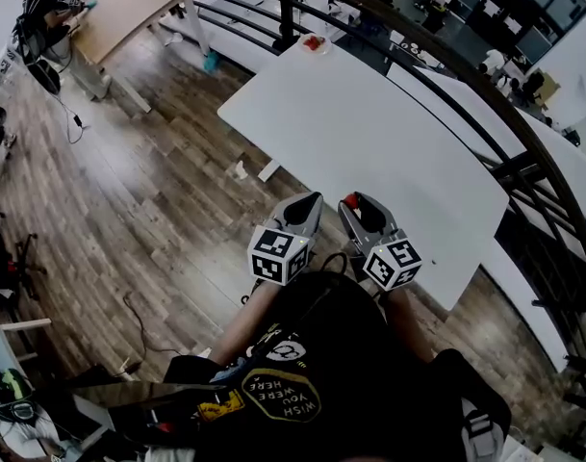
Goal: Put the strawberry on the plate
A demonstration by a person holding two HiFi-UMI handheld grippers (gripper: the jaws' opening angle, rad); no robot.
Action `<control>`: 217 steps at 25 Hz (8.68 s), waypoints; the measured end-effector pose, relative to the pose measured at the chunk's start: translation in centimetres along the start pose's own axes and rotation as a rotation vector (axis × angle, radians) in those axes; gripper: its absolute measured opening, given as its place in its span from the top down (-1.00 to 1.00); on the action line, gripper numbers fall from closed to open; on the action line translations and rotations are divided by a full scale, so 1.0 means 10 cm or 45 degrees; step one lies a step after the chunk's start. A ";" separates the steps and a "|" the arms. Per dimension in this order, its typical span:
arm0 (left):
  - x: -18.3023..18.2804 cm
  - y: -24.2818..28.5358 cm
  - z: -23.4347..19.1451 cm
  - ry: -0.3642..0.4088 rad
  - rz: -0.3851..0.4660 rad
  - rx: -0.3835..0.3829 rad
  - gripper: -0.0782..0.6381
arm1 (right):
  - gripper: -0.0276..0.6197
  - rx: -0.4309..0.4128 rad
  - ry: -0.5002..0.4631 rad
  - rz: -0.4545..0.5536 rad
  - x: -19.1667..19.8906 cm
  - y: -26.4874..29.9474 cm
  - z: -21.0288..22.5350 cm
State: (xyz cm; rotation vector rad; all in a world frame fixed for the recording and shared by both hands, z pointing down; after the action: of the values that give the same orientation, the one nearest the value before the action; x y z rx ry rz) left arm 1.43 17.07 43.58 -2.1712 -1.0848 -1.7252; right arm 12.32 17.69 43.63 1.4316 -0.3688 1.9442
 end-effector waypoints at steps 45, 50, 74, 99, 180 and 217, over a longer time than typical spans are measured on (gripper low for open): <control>-0.32 1.29 -0.90 0.101 -0.219 -0.001 0.77 | 0.45 -0.013 0.146 -0.075 -0.30 1.28 1.09; -0.49 1.31 -1.21 0.094 -0.201 -0.017 0.77 | 0.45 -0.033 0.106 -0.080 -0.43 1.61 1.05; -0.70 1.40 -2.34 0.023 -0.209 0.073 0.77 | 0.45 0.089 0.127 -0.130 -0.36 2.70 0.95; -1.22 2.75 -2.68 0.060 -0.292 0.019 0.77 | 0.45 0.048 0.156 -0.108 -0.85 3.21 2.22; -0.75 5.81 -4.68 0.001 -0.615 0.241 0.77 | 0.45 0.487 -0.124 -0.592 0.26 6.00 5.41; -1.57 3.68 -3.32 0.182 -0.216 0.176 0.77 | 0.84 0.492 -0.160 0.085 -1.29 3.83 2.89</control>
State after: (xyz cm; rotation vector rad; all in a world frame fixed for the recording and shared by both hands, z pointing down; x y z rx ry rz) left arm -2.66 -34.22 51.10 -1.8917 -1.3393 -1.7836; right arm 9.71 -31.71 48.28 1.8120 -0.0982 2.0626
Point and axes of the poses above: the fingertips, and each gripper's own axes: y forward along the fingers, z to its right, x out of its underside, the point moved 4 cm from there along -y, backward along the fingers, and after that the axes turned 3 degrees about -x, right-handed, at the moved point
